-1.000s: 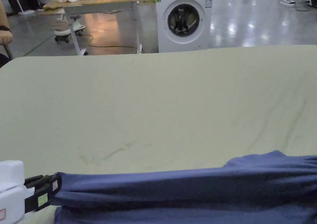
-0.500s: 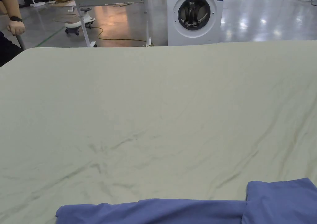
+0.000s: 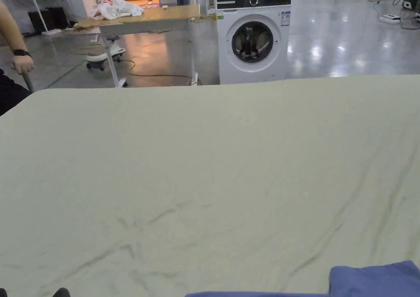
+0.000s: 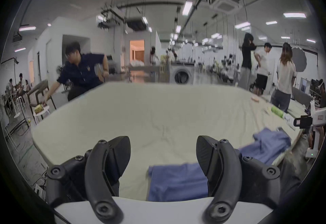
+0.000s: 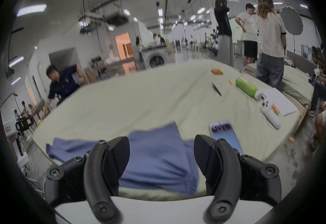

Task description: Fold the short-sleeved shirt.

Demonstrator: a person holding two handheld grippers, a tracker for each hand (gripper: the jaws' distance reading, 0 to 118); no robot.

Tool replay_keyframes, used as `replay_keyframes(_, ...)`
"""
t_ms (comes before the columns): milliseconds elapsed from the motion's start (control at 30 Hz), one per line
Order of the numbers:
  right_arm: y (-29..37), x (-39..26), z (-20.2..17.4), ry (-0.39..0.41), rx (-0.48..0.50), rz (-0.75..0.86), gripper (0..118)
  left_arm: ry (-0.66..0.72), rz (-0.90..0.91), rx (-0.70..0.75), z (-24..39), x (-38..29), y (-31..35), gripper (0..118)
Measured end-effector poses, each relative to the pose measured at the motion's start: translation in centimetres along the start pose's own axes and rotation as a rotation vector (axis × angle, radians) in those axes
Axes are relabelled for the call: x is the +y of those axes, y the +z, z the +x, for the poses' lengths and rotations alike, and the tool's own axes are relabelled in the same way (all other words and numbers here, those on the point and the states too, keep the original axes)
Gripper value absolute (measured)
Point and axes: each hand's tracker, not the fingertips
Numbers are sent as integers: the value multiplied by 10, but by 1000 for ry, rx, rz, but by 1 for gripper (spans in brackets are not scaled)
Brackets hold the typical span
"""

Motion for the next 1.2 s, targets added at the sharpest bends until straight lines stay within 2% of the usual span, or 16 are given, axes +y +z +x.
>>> replay_keyframes(133, -1, 10, -30, 11, 42, 33, 78, 70, 26, 112, 24, 13, 8, 74)
replay_keyframes(200, -6, 11, -43, 41, 67, 29, 74, 103, 40, 73, 30, 13, 13, 67)
replay_keyframes(300, -12, 9, -59, 67, 73, 33, 11, 107, 2, 15, 37, 16, 17, 18)
replay_keyframes(333, -14, 6, -60, 64, 85, 27, 0, 105, -13, 3, 39, 16, 18, 4)
replay_keyframes(400, -19, 2, -62, 65, 164, -15, 0, 109, 2, -5, 41, 16, 25, 0)
replay_keyframes(500, -22, -3, -70, 137, 128, -17, 0, 116, -7, -33, 41, 18, 27, 0)
replay_keyframes(633, -23, 1, -71, 110, 149, -4, 0, 123, -5, -52, 35, 17, 25, 0)
replay_keyframes(800, -22, 0, -67, 113, 142, -5, 0, 337, -6, -189, -3, 13, 13, 0)
replay_keyframes(833, -20, -1, -65, 114, 143, -8, 0, 347, -32, -192, -13, 10, 6, 5)
replay_keyframes(867, -19, -3, -63, 111, 153, -14, 0, 357, -63, -200, -21, 5, -1, 17)
replay_keyframes(900, -19, -4, -65, 101, 174, -23, 0, 379, -107, -197, -32, -3, -10, 40)
replay_keyframes(933, -19, -7, -63, 87, 185, -30, 0, 423, -182, -212, -45, -13, -23, 78)
replay_keyframes(967, -20, -10, -61, 73, 189, -39, 0, 461, -232, -200, -57, -23, -34, 93)
replay_keyframes(1033, -22, -15, -59, 61, 181, -68, 0, 534, -307, -126, -74, -51, -55, 95)
replay_keyframes(1133, -21, -19, -56, 68, 163, -84, 0, 622, -383, -125, -93, -81, -79, 95)
replay_keyframes(1200, -19, -18, -54, 58, 163, -91, 0, 774, -399, -182, -104, -98, -89, 95)
